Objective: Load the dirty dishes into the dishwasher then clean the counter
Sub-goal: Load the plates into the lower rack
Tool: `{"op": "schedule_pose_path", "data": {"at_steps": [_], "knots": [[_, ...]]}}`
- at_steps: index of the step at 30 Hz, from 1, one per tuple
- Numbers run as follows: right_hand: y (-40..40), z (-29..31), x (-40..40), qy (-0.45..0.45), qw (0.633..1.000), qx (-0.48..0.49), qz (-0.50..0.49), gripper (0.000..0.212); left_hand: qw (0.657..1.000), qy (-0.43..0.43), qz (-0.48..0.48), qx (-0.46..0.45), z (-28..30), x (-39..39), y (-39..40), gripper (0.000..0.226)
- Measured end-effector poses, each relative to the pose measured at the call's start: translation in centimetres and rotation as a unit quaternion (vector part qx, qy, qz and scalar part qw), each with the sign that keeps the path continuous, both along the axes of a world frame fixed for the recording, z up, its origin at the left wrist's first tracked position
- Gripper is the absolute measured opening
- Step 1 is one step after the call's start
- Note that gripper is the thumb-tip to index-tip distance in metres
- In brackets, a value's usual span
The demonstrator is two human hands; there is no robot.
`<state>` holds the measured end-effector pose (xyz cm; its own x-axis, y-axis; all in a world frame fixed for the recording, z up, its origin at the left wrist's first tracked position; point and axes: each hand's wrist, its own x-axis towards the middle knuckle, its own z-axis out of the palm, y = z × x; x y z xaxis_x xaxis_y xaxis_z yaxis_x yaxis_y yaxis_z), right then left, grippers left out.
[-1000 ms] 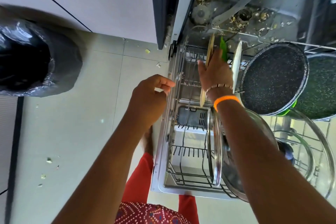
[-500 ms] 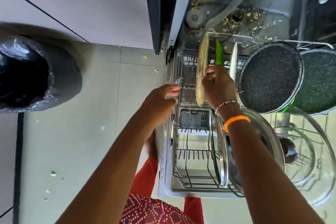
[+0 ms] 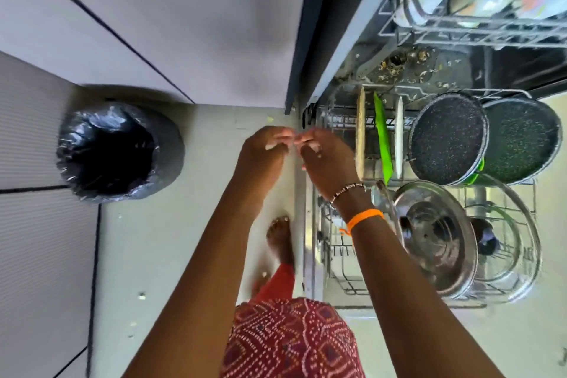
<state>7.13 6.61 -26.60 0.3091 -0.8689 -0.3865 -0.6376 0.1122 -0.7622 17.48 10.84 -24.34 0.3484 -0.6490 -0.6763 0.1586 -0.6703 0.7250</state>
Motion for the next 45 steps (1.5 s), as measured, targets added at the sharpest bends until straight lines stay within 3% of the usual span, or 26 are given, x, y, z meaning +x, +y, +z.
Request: {"op": "schedule_pose_path", "data": {"at_steps": [7, 13, 16, 25, 34, 45], "knots": [[5.8, 7.3, 6.5, -0.096, 0.994, 0.059, -0.006, 0.017, 0.992, -0.051, 0.117, -0.024, 6.9, 6.7, 7.4, 0.02], [9.9, 17.7, 11.4, -0.166, 0.983, 0.046, 0.057, 0.017, 0.975, -0.042, 0.201, -0.085, 17.3, 10.9, 13.8, 0.019], [11.2, 22.7, 14.3, -0.204, 0.974, 0.048, 0.087, 0.022, 0.964, -0.079, 0.222, -0.122, 22.0, 13.2, 16.4, 0.019], [14.1, 33.0, 24.4, -0.252, 0.946, -0.033, 0.202, 0.027, 0.927, -0.149, 0.28, -0.199, 32.2, 20.7, 19.3, 0.021], [11.4, 37.1, 38.1, -0.256, 0.929, -0.092, 0.25, 0.024, 0.896, -0.159, 0.33, -0.249, 36.0, 32.8, 16.1, 0.019], [6.5, 37.0, 53.9, -0.247, 0.921, -0.063, 0.295, 0.022, 0.891, -0.153, 0.382, -0.193, 36.0, 49.4, 12.0, 0.023]]}}
